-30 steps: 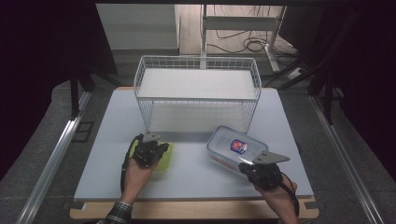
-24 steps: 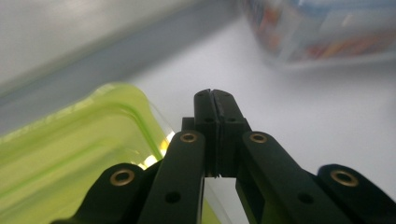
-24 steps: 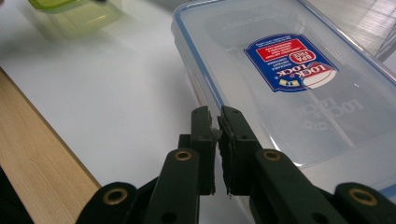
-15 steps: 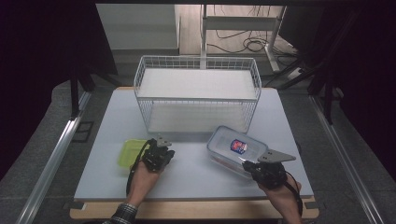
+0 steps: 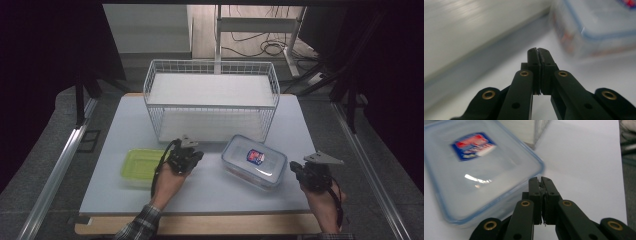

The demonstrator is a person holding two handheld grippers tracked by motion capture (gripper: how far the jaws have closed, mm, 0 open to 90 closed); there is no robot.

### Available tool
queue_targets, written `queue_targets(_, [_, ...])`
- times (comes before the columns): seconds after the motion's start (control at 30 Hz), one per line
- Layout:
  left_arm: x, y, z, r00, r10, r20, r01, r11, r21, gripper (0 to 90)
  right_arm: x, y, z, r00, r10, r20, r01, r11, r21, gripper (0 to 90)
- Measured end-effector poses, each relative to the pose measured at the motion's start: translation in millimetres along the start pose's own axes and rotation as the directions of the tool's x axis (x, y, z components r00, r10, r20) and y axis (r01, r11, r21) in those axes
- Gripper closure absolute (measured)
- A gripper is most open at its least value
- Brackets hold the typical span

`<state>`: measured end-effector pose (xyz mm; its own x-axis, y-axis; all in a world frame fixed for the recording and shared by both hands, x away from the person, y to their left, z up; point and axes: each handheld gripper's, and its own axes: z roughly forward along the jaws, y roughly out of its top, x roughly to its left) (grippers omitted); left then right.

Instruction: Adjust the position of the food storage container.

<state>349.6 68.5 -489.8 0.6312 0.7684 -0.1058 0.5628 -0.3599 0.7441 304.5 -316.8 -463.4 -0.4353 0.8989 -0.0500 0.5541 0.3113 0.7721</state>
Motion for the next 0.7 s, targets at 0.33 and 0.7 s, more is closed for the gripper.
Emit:
queue_targets(0.33, [-7.7, 36.4, 53.9, 0.9973, -0.016, 0.071, 0.014, 0.9993, 0.035, 89.5, -9.9, -0.2, 28.9, 0.9986, 0.052, 0.01, -0.053, 0.997, 0.064, 87.9])
queue_targets(0.7, [-20.0, 16.4, 22.7, 0.9992, 0.04, 0.01, -0.041, 0.9961, 0.079, 89.7, 1.7, 3.8, 40.2, 0.9963, 0.075, -0.042, -0.069, 0.991, 0.114, 89.2])
